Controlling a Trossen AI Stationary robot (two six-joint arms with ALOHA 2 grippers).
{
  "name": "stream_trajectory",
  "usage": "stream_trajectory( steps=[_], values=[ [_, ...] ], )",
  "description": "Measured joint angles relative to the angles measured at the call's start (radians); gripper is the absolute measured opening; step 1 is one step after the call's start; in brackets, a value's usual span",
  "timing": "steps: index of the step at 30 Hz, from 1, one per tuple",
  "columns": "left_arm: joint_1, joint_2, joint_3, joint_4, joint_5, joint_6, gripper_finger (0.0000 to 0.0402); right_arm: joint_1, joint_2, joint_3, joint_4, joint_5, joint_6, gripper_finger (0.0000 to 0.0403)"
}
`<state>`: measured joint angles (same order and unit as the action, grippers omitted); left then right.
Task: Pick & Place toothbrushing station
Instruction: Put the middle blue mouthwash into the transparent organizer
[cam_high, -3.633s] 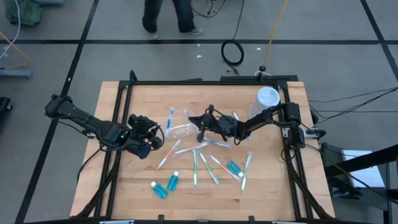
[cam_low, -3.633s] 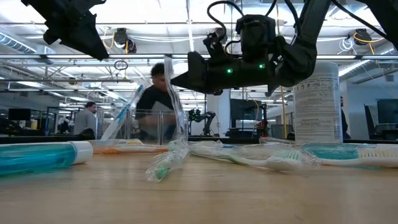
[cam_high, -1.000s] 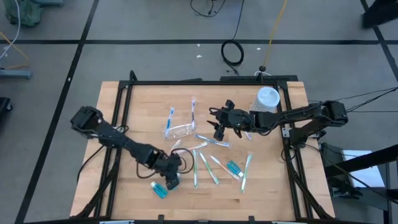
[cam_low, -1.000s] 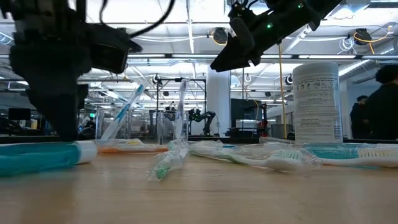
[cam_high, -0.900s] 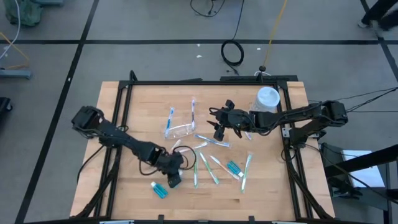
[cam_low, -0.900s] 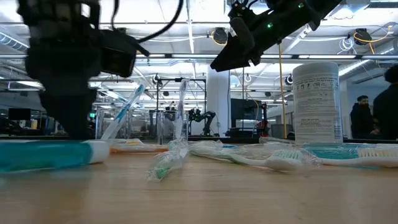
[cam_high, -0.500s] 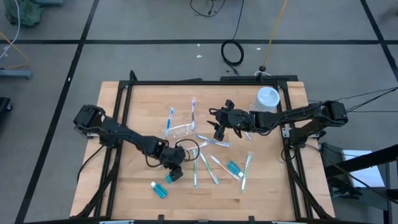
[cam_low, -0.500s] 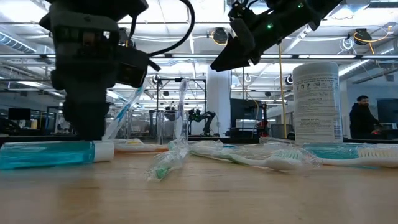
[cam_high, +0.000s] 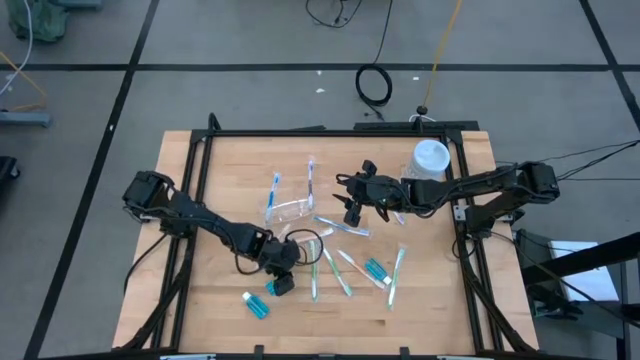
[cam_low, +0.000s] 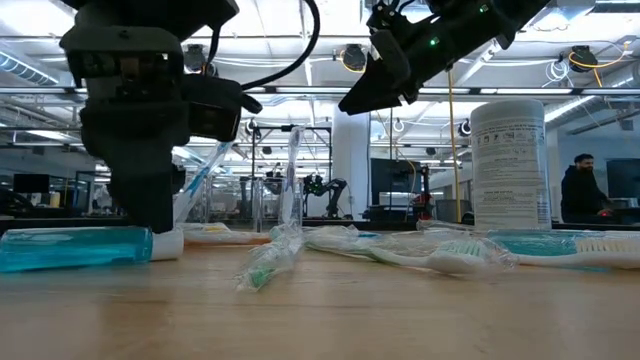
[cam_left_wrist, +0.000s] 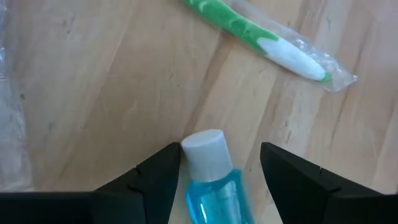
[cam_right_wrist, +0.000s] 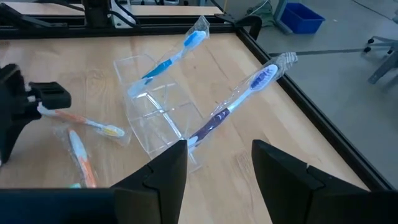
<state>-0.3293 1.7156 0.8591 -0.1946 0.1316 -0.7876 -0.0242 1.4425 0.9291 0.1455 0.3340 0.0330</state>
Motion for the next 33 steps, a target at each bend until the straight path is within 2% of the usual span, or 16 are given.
stream_trajectory(
  steps=[8, 15, 20, 28, 33],
  values=[
    [-0.013, 0.013, 0.004, -0.050, -0.001, -0.018, 0.0221, 0.000, 0.000, 0.000, 0.000, 0.000, 0.000, 0.0171],
    [0.002, 0.010, 0.002, -0.061, 0.002, -0.031, 0.0135, 0.000, 0.000, 0.000, 0.000, 0.000, 0.000, 0.0171],
    [0.041, 0.004, 0.000, -0.033, 0.066, -0.008, 0.0091, 0.000, 0.000, 0.000, 0.000, 0.000, 0.000, 0.0171],
    [0.101, -0.064, 0.013, 0.008, 0.090, 0.038, 0.0101, 0.000, 0.000, 0.000, 0.001, 0.000, 0.000, 0.0171],
    [0.137, -0.182, 0.014, 0.052, 0.013, 0.137, 0.0095, 0.000, 0.000, 0.000, 0.000, 0.000, 0.000, 0.0171]
  ],
)
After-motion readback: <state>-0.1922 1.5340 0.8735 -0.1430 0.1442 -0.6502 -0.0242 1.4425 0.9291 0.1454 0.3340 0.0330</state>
